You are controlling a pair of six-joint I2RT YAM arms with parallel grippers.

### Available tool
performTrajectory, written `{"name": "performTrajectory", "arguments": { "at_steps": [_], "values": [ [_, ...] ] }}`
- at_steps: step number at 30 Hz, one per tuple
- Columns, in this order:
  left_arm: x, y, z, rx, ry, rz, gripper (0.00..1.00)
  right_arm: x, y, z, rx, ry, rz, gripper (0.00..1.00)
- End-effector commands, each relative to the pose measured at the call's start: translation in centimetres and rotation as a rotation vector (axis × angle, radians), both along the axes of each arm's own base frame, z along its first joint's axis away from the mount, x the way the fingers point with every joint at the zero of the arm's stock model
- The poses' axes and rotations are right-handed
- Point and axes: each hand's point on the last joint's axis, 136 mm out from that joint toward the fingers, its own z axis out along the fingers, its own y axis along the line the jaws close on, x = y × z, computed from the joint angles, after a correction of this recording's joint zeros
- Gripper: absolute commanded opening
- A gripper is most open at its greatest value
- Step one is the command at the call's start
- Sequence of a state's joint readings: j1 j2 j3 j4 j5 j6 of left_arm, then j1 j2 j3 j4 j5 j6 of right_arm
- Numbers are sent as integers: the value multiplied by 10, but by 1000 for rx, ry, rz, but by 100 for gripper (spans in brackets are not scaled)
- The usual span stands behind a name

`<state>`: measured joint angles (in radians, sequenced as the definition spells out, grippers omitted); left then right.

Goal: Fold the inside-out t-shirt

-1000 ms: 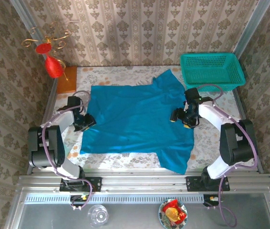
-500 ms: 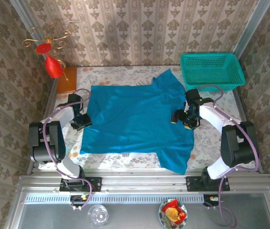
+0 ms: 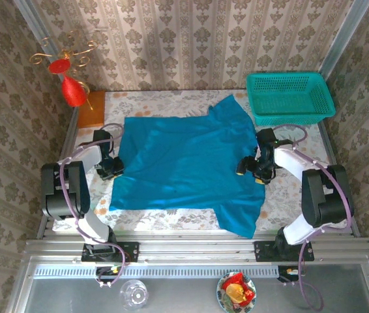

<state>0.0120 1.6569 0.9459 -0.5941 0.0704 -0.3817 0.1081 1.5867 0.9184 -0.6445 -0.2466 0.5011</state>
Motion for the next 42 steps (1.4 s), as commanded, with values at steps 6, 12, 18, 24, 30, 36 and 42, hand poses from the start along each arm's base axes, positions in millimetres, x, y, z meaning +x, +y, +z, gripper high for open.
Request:
{"name": "performTrajectory", "arguments": {
  "at_steps": [6,12,18,24,30,36,42],
  "values": [
    [-2,14,15,43,-38,32,0,-5,-8,-22,25,54,-85,77],
    [-13,24,17,64,-16,64,0,-6,-14,-25,22,68,-102,77],
    [-22,29,5,64,28,89,0,-7,-16,-26,18,78,-101,77],
    [-13,23,14,28,-6,82,15,-3,-4,10,69,-8,-63,71],
    [-17,14,58,-3,-120,82,27,-32,-8,49,34,-43,-51,69],
    [-52,-6,69,-134,-141,188,30,-72,-1,59,21,-23,-26,68],
    [-99,-6,49,-187,-45,432,27,-93,4,56,35,-29,-45,68]
  ]
}}
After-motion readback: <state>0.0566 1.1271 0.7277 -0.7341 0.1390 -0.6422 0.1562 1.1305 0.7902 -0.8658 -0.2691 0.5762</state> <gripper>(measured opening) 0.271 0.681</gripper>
